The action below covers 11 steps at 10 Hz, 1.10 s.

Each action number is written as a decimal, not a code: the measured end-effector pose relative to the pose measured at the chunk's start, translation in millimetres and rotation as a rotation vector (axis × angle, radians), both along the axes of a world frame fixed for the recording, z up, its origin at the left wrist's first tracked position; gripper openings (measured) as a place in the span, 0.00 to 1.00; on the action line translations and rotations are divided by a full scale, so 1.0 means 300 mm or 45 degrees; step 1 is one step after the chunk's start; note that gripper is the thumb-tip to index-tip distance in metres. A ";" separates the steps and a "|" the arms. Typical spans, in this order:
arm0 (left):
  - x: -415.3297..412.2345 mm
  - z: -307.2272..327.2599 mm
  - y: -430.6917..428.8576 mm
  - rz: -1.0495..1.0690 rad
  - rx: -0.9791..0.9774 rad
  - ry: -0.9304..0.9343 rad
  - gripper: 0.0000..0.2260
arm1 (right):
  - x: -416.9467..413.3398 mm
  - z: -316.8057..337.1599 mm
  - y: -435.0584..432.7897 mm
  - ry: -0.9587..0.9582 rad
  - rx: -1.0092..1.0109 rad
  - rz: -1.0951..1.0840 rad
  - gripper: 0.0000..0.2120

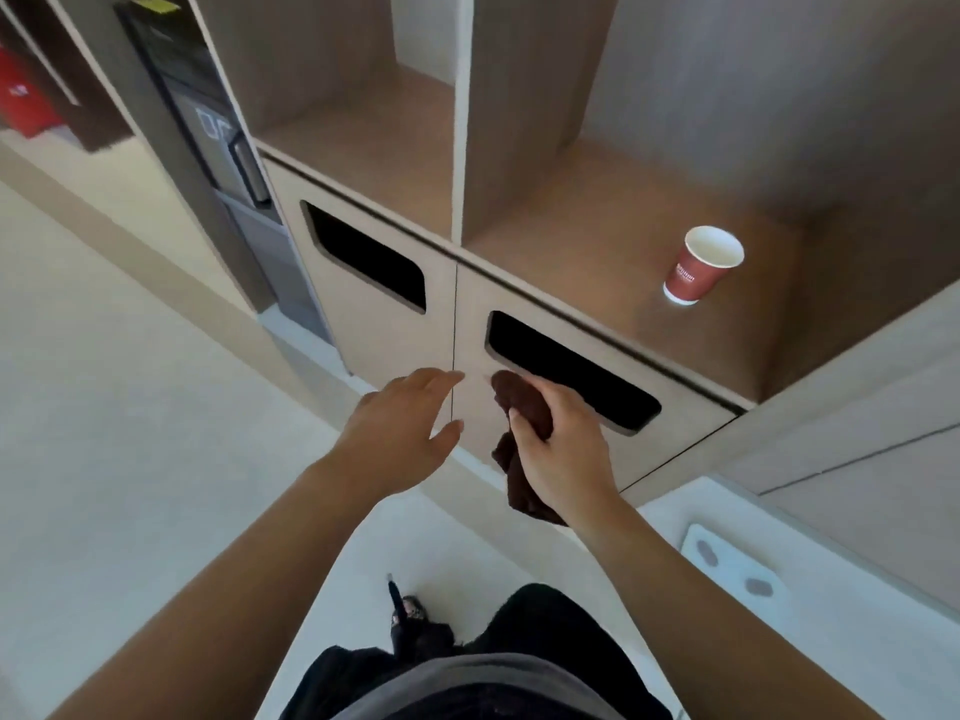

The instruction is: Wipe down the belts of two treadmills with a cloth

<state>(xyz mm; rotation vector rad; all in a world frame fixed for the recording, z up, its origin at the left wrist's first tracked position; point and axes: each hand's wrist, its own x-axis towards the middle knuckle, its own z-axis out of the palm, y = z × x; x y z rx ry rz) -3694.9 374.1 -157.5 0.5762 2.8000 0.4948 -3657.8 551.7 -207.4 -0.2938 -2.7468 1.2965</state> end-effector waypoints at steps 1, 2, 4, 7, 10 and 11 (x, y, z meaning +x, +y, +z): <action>-0.144 0.002 0.063 -0.092 0.010 -0.005 0.24 | -0.103 0.018 0.047 0.022 -0.036 -0.110 0.19; -0.270 -0.001 0.133 -0.131 0.019 0.006 0.25 | -0.218 0.036 0.101 0.042 -0.027 -0.168 0.18; -0.478 0.019 0.271 -0.162 0.023 0.082 0.24 | -0.461 0.074 0.238 0.063 -0.027 -0.210 0.17; -0.690 0.053 0.379 -0.110 -0.009 0.145 0.23 | -0.830 0.089 0.368 0.071 0.141 -0.192 0.20; -0.773 0.030 0.345 -0.248 0.008 0.140 0.23 | -0.804 0.080 0.362 0.010 0.396 -0.199 0.26; -0.790 0.031 0.319 -0.374 -0.002 0.134 0.22 | -0.771 0.100 0.312 -0.001 0.378 -0.293 0.26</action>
